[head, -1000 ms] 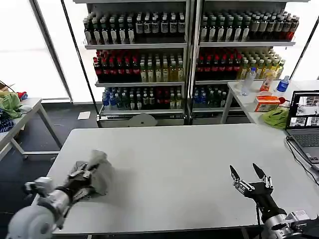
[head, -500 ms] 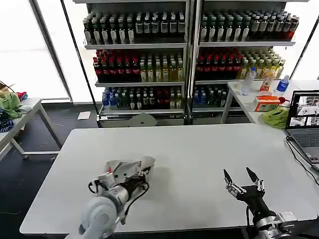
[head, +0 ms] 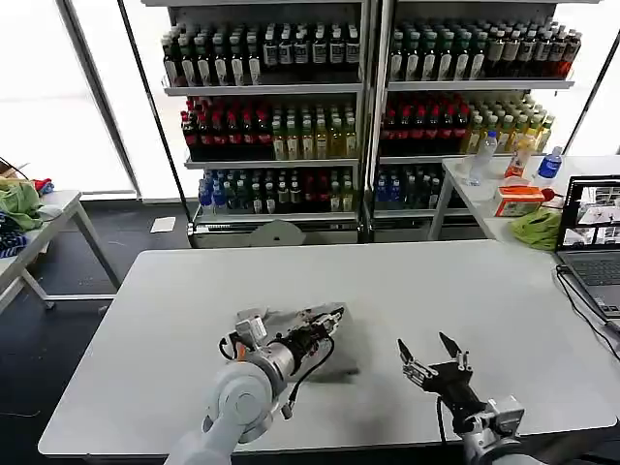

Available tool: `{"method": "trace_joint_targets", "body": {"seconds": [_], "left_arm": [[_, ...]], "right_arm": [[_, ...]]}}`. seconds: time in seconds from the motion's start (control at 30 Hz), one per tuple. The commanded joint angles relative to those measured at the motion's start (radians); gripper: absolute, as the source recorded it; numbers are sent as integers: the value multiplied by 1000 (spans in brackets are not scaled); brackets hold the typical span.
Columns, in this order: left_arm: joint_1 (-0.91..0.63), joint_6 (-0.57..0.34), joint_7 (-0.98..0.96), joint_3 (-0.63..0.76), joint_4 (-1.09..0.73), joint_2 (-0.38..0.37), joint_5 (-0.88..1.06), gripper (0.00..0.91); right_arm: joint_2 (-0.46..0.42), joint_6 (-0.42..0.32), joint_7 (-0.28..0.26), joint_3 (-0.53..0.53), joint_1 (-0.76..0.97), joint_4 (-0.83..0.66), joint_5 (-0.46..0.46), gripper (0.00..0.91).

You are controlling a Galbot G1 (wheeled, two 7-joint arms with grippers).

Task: Fold and organize the clothes.

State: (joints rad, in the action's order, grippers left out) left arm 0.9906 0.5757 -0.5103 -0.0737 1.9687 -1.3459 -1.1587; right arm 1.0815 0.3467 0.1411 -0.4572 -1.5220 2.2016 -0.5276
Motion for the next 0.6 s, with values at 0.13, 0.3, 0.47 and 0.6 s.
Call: {"method": "trace_joint_targets", "body": {"seconds": [0.13,0.3,0.47,0.6], "left_arm": [[20,-14,78,-217,75,13,-26,907],[97,-48,231,-340,94,77,170,907],[152,-61,290,-420,135,118,209,907],[167,-61,289,-453,144,123,206,907]], "right_arm": [[-12,137,73,193,219,-93,-167,907],[-10,137,88,281,348,-197,-252,907],[43,125,121,374,490,-342,-306,907],[68,123,137,412,545,-412,-314,907]]}}
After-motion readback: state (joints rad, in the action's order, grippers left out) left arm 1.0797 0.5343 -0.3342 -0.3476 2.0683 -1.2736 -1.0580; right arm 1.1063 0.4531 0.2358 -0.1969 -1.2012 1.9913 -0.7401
